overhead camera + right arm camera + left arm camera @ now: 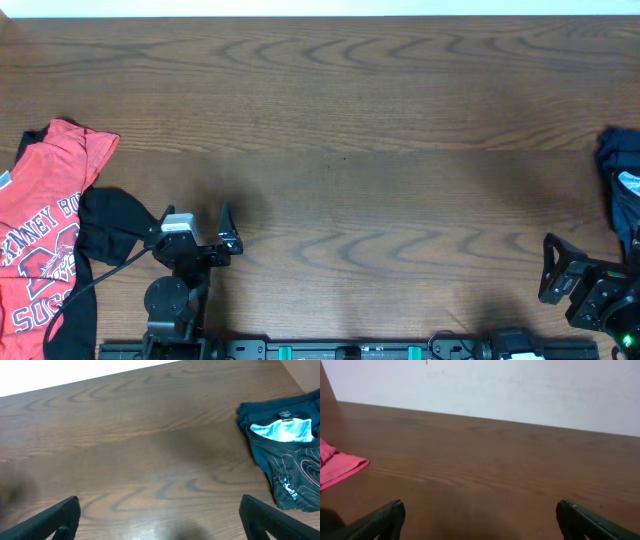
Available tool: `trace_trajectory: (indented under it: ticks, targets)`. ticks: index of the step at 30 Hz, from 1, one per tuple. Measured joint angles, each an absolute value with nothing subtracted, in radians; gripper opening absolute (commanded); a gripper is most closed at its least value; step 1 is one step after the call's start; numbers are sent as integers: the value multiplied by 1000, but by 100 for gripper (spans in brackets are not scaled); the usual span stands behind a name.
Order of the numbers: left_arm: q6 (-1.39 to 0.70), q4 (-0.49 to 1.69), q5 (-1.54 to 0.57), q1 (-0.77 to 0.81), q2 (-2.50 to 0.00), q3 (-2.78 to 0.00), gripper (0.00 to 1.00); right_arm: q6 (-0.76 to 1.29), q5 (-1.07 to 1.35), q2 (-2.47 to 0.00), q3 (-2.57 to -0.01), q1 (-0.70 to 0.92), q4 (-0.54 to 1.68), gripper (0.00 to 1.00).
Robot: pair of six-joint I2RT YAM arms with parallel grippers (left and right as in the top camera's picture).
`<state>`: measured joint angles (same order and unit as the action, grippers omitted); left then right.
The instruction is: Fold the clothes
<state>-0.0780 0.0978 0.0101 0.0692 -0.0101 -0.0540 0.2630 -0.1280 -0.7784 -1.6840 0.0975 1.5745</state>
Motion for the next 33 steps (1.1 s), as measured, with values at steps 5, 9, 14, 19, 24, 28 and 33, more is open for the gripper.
trace_trajectory:
  ticks: [5, 9, 14, 19, 24, 28, 33]
  targets:
    - [-73, 95, 15, 69, -10, -53, 98, 263, -128, -778, -1684, 97, 1575, 99]
    - [-59, 94, 15, 69, -10, -53, 98, 263, -128, -778, -1684, 97, 1574, 99]
    - [-51, 94, 15, 69, -10, -53, 98, 263, -128, -778, -1684, 97, 1575, 99]
    - [-51, 94, 15, 69, -10, -52, 98, 263, -128, -778, -1684, 97, 1575, 99]
    - [-51, 94, 15, 69, -10, -52, 98, 263, -128, -778, -1684, 97, 1575, 99]
    - [-51, 94, 15, 69, -10, -52, 98, 263, -128, -778, -1684, 97, 1575, 99]
    - [-51, 94, 15, 69, -10, -52, 98, 263, -128, -778, -1684, 97, 1578, 99]
